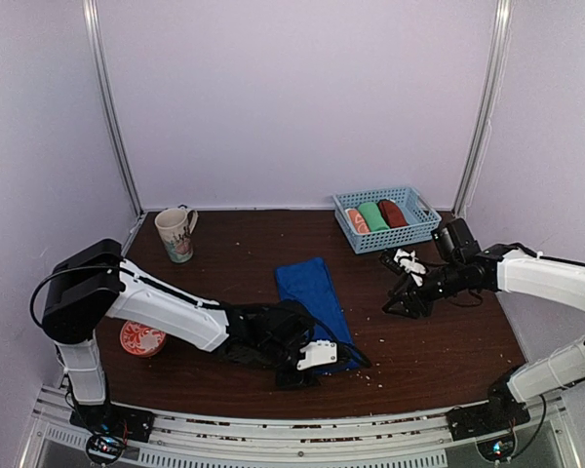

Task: Roll the towels
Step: Roll the towel at the center of the board.

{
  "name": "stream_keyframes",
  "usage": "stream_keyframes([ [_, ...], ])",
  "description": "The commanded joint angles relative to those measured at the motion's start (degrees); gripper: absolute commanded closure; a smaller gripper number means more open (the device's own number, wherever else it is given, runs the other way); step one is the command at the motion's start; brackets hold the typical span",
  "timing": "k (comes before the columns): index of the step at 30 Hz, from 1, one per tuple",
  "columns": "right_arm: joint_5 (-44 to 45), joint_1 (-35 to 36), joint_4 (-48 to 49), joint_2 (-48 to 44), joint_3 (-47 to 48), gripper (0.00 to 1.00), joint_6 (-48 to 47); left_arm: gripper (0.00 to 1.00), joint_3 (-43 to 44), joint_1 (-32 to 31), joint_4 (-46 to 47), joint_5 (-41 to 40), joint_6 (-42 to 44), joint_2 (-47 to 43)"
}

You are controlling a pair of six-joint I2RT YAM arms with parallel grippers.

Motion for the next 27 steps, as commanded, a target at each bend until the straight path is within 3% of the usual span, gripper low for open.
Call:
stream_keyframes([
  [1,-1.9,-0.4,-0.5,2.8,1.6,0.51,-1.7,0.58,1.8,0.0,-0.5,-3.1,-1.5,1.2],
  [11,0.1,-0.7,-1.1,3.9,2.7,0.52,-3.2,0.55,-1.2,-0.2,4.9,-4.3,0.3,-4.3],
  [14,0.6,-0.7,-0.8,2.8,2.5,0.52,-3.2,0.54,0.5,-0.1,3.7,-6.4,-0.6,-2.9],
  [27,-1.3,-0.7,-1.7,3.9,2.7,0.52,-3.8,0.60,1.8,-0.1,3.3,1.6,-4.8,4.0],
])
